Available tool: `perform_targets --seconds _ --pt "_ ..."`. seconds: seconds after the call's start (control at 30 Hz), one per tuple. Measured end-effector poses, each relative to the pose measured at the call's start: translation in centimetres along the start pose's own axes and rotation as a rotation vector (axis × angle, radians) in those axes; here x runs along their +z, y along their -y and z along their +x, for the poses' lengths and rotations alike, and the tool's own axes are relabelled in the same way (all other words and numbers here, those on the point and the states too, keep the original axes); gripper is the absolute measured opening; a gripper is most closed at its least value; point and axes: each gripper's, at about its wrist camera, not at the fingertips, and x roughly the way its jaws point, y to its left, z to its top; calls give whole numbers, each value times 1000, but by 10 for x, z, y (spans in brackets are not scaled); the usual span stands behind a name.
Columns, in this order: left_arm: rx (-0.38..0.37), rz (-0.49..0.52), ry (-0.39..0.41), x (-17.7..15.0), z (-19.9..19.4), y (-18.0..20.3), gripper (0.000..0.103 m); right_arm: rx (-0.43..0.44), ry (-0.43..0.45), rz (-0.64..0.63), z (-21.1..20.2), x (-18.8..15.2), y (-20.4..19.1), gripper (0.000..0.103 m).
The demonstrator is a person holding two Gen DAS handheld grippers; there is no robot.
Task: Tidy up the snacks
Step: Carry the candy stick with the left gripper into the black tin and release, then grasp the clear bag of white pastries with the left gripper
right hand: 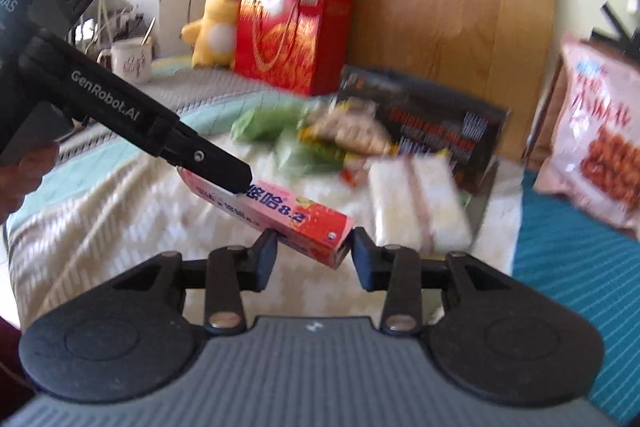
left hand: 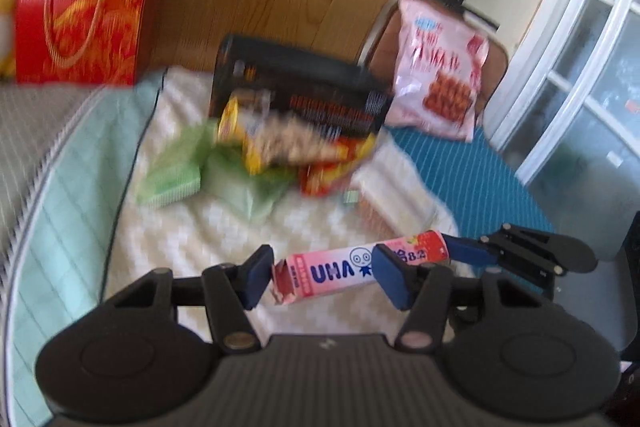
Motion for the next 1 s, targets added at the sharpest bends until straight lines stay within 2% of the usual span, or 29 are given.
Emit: perform_targets --seconds 0.13,0.3,0.5,0.63,0.73,0.77,0.8,0.9,1.0 --pt "-4 25 60 31 2 2 54 -54 58 -12 7 22 10 43" --pt "-16 34 115 75 22 -2 55 -130 105 -11 32 51 31 43" --pt "-34 -4 122 131 68 -18 55 -210 127 -9 75 77 62 43" --pt "-16 -24 109 155 106 -27 55 -259 127 2 104 76 80 43" --pt "12 -35 76 161 135 -33 57 -296 107 -29 123 68 79 47" --pt "22 -31 62 161 142 -33 57 -295 105 -30 126 64 78 53" --pt "26 -30 51 160 147 -34 57 -297 103 -22 127 62 78 54" --pt "5 -36 63 151 142 -32 58 -296 114 24 116 59 83 54" --pt "18 5 104 137 117 -24 60 -257 110 118 89 55 94 54"
